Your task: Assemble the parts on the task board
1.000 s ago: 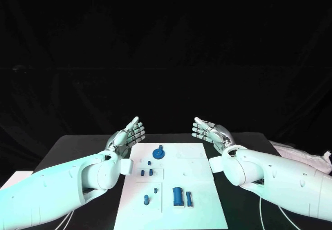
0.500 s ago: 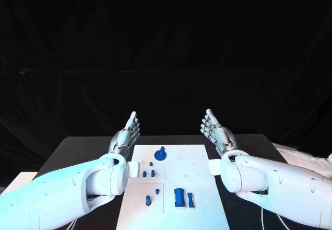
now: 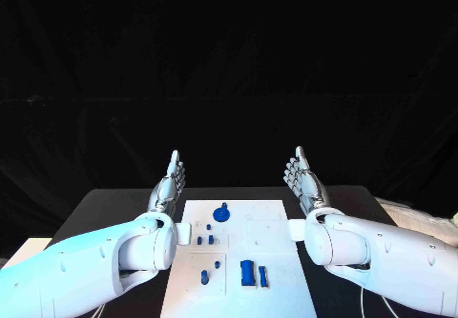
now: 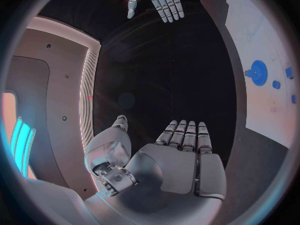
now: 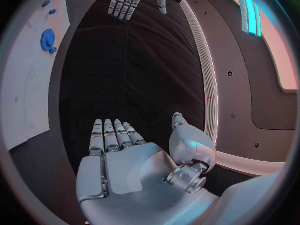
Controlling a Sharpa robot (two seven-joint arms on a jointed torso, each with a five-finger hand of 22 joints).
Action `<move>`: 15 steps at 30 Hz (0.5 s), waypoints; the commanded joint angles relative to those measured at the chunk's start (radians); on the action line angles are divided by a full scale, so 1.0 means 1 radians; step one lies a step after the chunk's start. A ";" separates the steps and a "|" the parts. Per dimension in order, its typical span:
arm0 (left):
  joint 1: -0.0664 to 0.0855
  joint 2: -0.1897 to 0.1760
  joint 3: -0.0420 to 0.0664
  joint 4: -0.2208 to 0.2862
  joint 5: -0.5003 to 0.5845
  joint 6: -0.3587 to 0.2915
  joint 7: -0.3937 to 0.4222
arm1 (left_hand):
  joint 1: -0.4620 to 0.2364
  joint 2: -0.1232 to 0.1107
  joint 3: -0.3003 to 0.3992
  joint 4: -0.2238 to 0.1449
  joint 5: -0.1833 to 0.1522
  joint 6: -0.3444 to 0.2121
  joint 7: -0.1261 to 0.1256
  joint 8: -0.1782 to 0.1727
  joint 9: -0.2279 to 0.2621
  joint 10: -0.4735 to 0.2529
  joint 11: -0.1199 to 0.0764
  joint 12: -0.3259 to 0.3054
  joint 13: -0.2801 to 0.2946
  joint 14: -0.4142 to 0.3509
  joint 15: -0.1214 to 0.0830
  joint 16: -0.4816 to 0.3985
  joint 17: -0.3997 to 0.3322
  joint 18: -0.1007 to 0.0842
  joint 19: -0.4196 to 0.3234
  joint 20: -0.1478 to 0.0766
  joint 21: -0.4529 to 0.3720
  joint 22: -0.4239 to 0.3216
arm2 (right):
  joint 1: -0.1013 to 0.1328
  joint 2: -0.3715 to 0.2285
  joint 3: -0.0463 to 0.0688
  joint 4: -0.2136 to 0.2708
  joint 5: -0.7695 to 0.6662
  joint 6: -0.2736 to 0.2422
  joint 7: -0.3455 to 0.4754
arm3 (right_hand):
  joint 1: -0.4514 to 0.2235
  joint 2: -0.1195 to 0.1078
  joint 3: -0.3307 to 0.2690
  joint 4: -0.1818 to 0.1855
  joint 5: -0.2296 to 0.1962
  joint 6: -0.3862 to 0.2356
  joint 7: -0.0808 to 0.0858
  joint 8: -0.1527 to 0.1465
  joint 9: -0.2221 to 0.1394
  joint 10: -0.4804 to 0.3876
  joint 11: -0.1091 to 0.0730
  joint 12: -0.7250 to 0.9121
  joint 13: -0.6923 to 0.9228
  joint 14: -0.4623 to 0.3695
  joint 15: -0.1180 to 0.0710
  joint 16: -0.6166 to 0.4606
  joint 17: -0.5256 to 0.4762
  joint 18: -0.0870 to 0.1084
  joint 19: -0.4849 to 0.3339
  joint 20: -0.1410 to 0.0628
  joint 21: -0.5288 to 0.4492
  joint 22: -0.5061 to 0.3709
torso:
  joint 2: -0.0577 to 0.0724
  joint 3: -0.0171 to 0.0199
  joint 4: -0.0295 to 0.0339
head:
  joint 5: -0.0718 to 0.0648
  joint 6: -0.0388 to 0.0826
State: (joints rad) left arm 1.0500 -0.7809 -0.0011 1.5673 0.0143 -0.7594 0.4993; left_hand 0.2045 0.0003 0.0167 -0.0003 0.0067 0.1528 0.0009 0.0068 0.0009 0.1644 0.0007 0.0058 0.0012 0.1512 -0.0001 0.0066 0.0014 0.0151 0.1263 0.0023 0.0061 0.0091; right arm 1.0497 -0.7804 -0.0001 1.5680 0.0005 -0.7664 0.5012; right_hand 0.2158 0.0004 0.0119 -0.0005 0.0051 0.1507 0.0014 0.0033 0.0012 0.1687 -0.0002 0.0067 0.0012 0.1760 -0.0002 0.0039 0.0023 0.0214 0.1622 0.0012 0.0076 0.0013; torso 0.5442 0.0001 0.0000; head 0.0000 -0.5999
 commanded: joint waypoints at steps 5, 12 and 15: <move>0.000 0.001 0.001 0.003 -0.014 -0.011 0.021 | -0.086 0.000 -0.017 0.000 -0.007 -0.063 -0.001 -0.007 -0.001 -0.069 -0.001 -0.006 -0.001 -0.062 0.000 -0.007 -0.001 -0.015 -0.050 -0.002 -0.006 -0.009 | 0.000 0.000 0.000 0.002 -0.001 -0.004 0.019 | -0.091 0.000 -0.012 0.000 -0.005 -0.062 -0.001 -0.003 -0.001 -0.071 0.000 -0.007 -0.001 -0.074 0.000 -0.004 -0.002 -0.021 -0.067 -0.001 -0.008 -0.001 | 0.000 -0.0001 0.0000 | 0.000 0.000; 0.000 0.001 0.001 0.003 -0.014 -0.011 0.021 | -0.204 0.000 -0.017 0.000 -0.007 -0.153 -0.001 -0.007 -0.001 -0.164 -0.001 -0.006 -0.001 -0.151 0.000 -0.007 -0.001 -0.015 -0.126 -0.002 -0.006 -0.009 | 0.000 0.000 0.000 0.002 -0.001 -0.004 0.019 | -0.216 0.000 -0.012 0.000 -0.005 -0.151 -0.001 -0.003 -0.001 -0.169 0.000 -0.007 -0.001 -0.176 0.000 -0.004 -0.002 -0.021 -0.162 -0.001 -0.008 -0.001 | 0.000 -0.0001 0.0000 | 0.000 0.000; 0.000 0.001 0.001 0.003 -0.014 -0.011 0.021 | -0.204 0.000 -0.017 0.000 -0.007 -0.153 -0.001 -0.007 -0.001 -0.164 -0.001 -0.006 -0.001 -0.151 0.000 -0.007 -0.001 -0.015 -0.126 -0.002 -0.006 -0.009 | 0.000 0.000 0.000 0.002 -0.001 -0.004 0.019 | -0.216 0.000 -0.012 0.000 -0.005 -0.151 -0.001 -0.003 -0.001 -0.169 0.000 -0.007 -0.001 -0.176 0.000 -0.004 -0.002 -0.021 -0.162 -0.001 -0.008 -0.001 | 0.000 -0.0001 0.0000 | 0.000 0.000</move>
State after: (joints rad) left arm 1.0499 -0.7809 -0.0011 1.5676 0.0114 -0.7670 0.5014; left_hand 0.0076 0.0000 0.0029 -0.0003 0.0068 0.0049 -0.0006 0.0068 0.0013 0.0053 -0.0002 0.0058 0.0015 0.0053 0.0002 0.0067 0.0016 0.0151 0.0036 0.0002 0.0062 0.0009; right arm 1.0497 -0.7804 -0.0002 1.5684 0.0050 -0.7721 0.5046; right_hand 0.0059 0.0003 0.0056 -0.0013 0.0052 0.0035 -0.0003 0.0033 0.0016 0.0048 -0.0006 0.0067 0.0014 0.0050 -0.0002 0.0040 0.0013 0.0060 0.0046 0.0003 0.0036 0.0015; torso 0.5442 0.0000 0.0000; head -0.0001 -0.5999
